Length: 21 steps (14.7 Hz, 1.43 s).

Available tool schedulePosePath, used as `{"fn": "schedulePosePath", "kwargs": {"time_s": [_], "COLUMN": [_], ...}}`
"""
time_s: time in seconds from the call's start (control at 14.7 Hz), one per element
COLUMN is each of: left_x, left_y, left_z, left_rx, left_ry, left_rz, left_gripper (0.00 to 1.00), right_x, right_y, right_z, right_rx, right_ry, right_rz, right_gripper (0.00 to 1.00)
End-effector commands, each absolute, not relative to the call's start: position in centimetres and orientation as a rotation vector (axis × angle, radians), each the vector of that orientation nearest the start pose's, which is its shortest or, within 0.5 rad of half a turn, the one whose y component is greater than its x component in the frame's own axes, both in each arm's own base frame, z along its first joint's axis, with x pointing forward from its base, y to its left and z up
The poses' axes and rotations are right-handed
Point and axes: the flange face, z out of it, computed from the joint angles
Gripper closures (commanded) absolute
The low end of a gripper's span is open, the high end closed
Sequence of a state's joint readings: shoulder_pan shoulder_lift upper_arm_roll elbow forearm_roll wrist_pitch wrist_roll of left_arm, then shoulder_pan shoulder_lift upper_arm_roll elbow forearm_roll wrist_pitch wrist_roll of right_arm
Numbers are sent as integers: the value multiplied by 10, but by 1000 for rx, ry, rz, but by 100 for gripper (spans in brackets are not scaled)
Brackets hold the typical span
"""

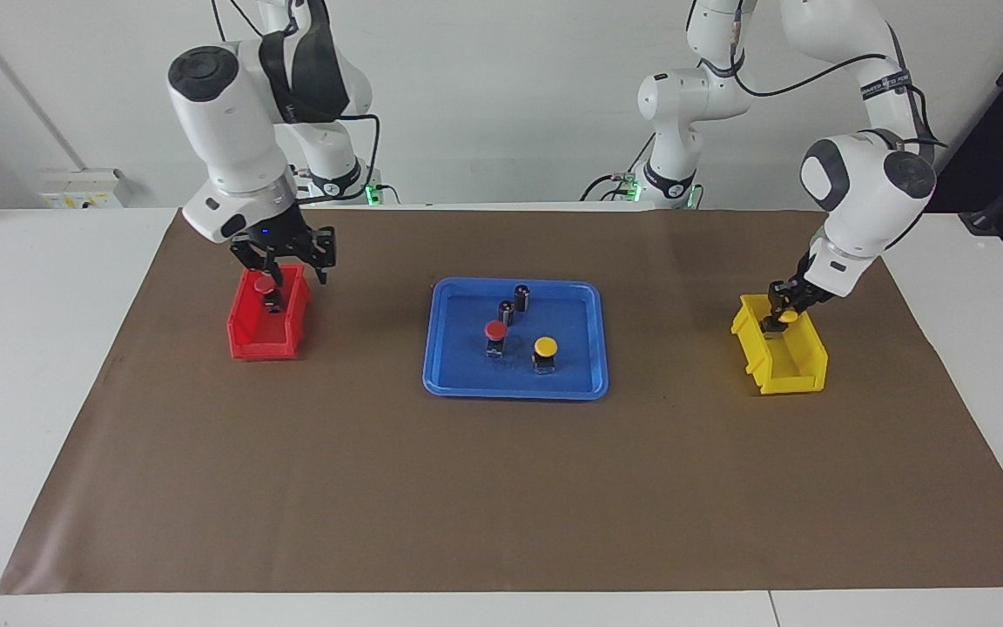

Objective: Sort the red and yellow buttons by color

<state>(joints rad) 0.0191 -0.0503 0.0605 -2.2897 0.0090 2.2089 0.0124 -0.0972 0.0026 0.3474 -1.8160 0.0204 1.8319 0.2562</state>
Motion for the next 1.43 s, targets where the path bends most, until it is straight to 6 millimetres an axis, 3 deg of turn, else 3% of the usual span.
{"fn": "schedulePosePath", "kwargs": {"time_s": [0.0, 0.07, 0.14, 0.27, 0.41, 0.61, 0.75, 0.89, 1.02, 1.23, 1.36], "left_x": [498, 499, 499, 501, 505, 519, 528, 533, 534, 534, 534], "left_y": [39, 38, 37, 30, 24, 25, 23, 12, -7, -11, -13], "left_z": [364, 365, 365, 368, 387, 442, 487, 525, 548, 590, 597], "left_rx": [-3132, -3132, -3132, -3132, -3132, -3132, -3131, -3131, -3130, -3131, -3130], "left_ry": [-95, -88, -88, -67, -68, -59, -47, -15, 41, 152, 255], "left_rz": [8, 6, 10, 15, 34, 58, 46, 36, 31, 72, 94], "left_gripper": [96, 72, 55, 46, 44, 42, 33, 26, 3, 0, 0], "right_x": [580, 578, 574, 561, 549, 539, 532, 526, 522, 519, 518], "right_y": [244, 279, 305, 344, 361, 355, 358, 358, 360, 360, 361], "right_z": [510, 495, 479, 443, 415, 391, 379, 368, 361, 356, 353], "right_rx": [-3075, -3084, -3076, -3062, -3078, -3090, -3096, -3099, -3102, -3100, -3095], "right_ry": [148, 155, 184, 198, 166, 139, 136, 128, 118, 115, 114], "right_rz": [-14, -65, -93, -80, -97, -92, -75, -66, -57, -57, -61], "right_gripper": [33, 33, 33, 33, 33, 33, 33, 26, 26, 29, 31]}}
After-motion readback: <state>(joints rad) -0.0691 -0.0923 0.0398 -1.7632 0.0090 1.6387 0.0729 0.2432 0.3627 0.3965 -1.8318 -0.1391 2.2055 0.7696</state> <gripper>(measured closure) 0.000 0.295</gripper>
